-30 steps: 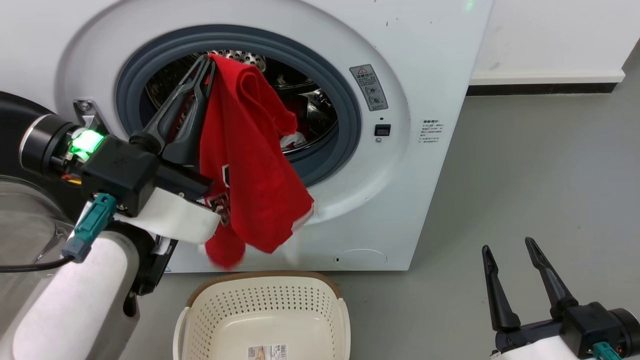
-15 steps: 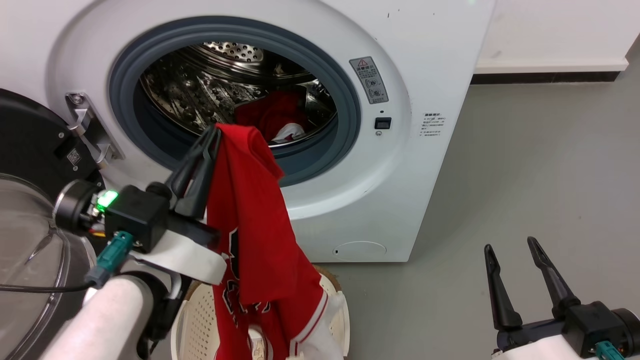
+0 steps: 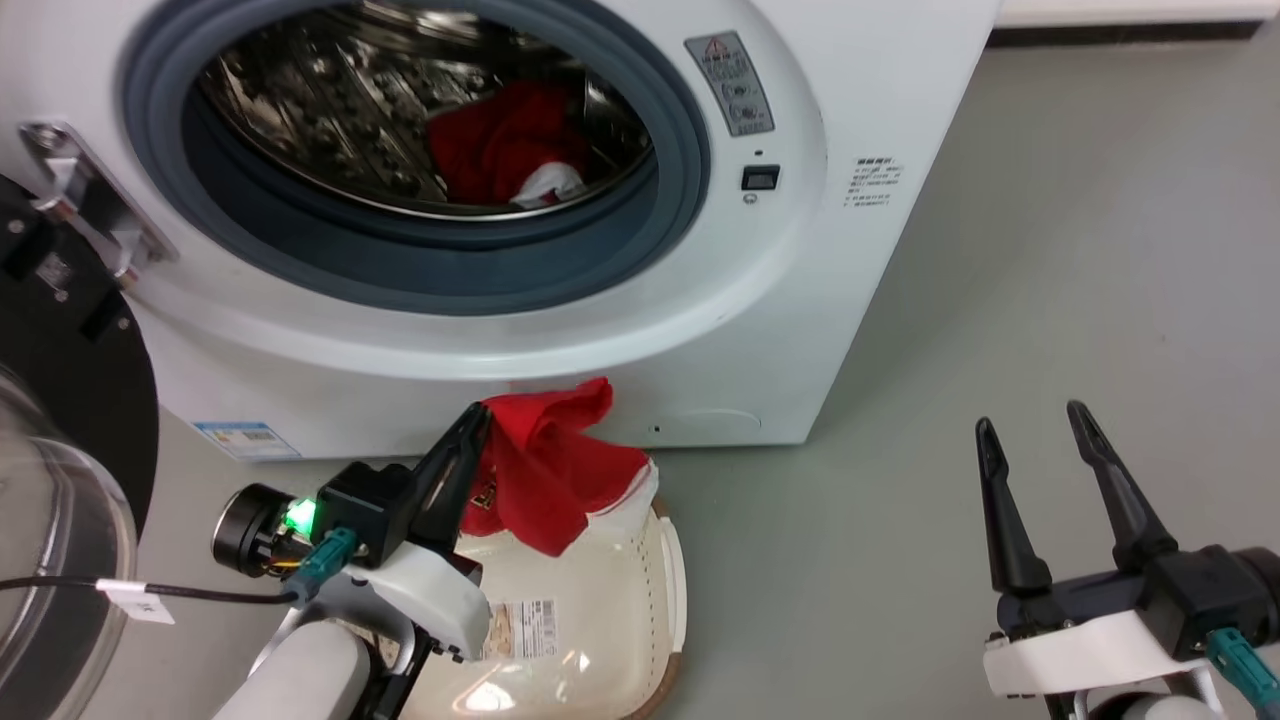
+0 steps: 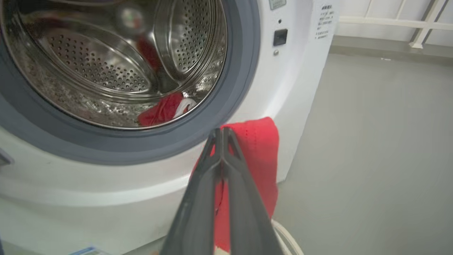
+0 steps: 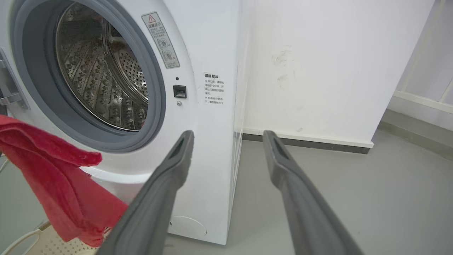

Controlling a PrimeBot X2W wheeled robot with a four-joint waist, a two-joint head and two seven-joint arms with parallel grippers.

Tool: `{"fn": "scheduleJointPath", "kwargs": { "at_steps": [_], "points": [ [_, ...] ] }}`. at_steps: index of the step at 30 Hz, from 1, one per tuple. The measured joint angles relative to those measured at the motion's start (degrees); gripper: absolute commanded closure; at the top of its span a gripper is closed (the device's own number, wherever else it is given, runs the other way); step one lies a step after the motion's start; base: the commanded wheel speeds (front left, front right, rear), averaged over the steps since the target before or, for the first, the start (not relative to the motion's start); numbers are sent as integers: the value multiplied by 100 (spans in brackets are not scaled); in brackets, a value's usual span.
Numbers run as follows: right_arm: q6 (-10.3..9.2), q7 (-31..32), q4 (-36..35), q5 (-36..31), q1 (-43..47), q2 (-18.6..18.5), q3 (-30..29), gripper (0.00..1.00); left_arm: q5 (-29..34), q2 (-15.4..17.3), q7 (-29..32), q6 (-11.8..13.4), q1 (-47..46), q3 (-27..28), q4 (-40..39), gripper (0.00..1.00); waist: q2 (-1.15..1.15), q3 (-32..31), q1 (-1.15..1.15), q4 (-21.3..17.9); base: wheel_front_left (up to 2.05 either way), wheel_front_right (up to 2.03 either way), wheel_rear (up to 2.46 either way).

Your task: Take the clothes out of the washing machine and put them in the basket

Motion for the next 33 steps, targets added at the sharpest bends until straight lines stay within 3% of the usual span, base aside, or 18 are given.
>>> {"fn": "scheduleJointPath", "kwargs": {
  "at_steps": [20, 33],
  "points": [
    [0, -1, -305, 131, -1102, -1, 23, 0, -156, -759, -567, -753, -1678, 64, 4089, 100, 0, 2055, 1, -445, 0, 0, 0],
    [0, 0, -536, 364, -1562, -2, -7, 0, -135, -1141, -570, -951, -2761, -79, 6304, 100, 0, 3366, 1, -708, 0, 0, 0]
  ]
}}
